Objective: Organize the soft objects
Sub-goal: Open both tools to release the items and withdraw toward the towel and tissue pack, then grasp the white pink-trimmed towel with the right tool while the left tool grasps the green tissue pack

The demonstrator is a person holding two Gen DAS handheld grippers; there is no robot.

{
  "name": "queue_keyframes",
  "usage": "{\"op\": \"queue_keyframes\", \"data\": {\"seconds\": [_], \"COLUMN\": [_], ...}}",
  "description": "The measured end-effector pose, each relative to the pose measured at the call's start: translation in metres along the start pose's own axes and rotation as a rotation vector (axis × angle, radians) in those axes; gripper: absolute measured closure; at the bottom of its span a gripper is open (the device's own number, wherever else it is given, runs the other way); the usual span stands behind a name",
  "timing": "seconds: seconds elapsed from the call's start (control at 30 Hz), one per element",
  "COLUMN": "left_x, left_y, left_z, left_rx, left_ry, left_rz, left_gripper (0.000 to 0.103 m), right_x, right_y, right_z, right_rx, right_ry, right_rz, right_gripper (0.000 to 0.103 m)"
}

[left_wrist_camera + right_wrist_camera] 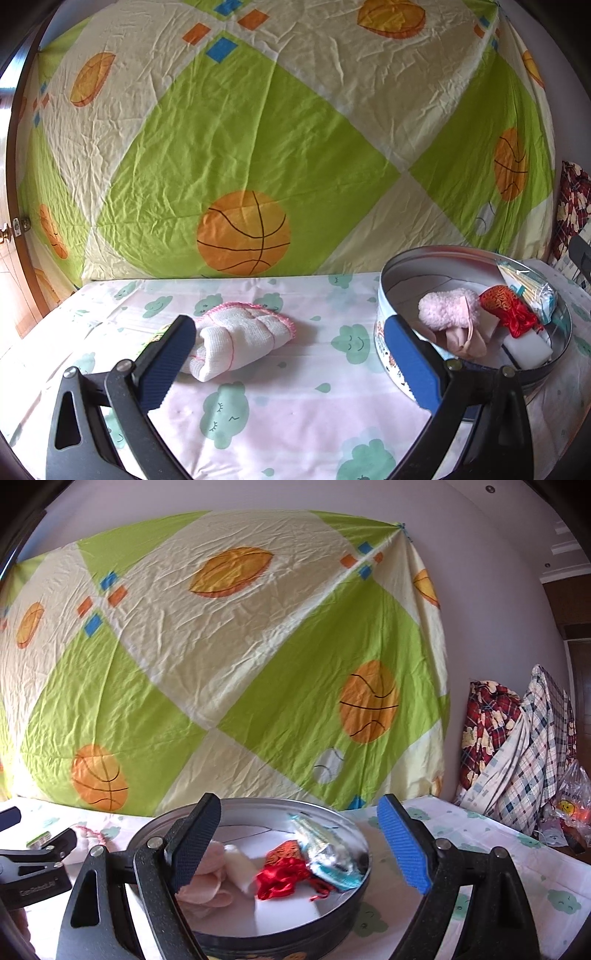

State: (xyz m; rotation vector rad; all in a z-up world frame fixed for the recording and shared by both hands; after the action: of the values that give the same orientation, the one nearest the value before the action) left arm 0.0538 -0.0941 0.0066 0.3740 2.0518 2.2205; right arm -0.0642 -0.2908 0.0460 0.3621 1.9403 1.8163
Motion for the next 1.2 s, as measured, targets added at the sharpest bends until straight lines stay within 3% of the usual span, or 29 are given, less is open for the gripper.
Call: {"op": "queue_keyframes", "data": {"seconds": [0.27,0.6,1.2], "left_x": [-0.003,-0.011,-0.037], "left_y": [-0.003,-0.005,-0.015], "left_z": [0.023,0.068,0.177], "left_rx": [0.041,0.030,0.055], "left_ry": [0.004,0.066,0.227], "left_rz": [0.022,0.015,0.059], "left_gripper": [0.000,0.000,0.000], "right_x": [0.009,0.013,-0.011], "right_y": [-0.003,-0.006,-0.023], "right_z": [0.034,0.096,0.192], "right_rx": [-0.036,-0.038,-0.037], "right_ry": [0.053,0.147,0.274], "right_rz": [0.040,0.063,0.177], "right_gripper": [0.015,0.015,0.015]}}
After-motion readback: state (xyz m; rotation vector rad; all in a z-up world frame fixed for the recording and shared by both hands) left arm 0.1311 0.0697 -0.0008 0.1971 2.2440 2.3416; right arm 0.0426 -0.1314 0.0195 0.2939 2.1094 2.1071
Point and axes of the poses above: each gripper's, at about its wrist camera, not at the fingertips, and x roughly against the way its jaws point, z to its left, y to its top, the point moved 4 cm from there along -x, roughly the way its jaws point, and after that the axes turned 15 degrees about -z, right-handed, at the moved point
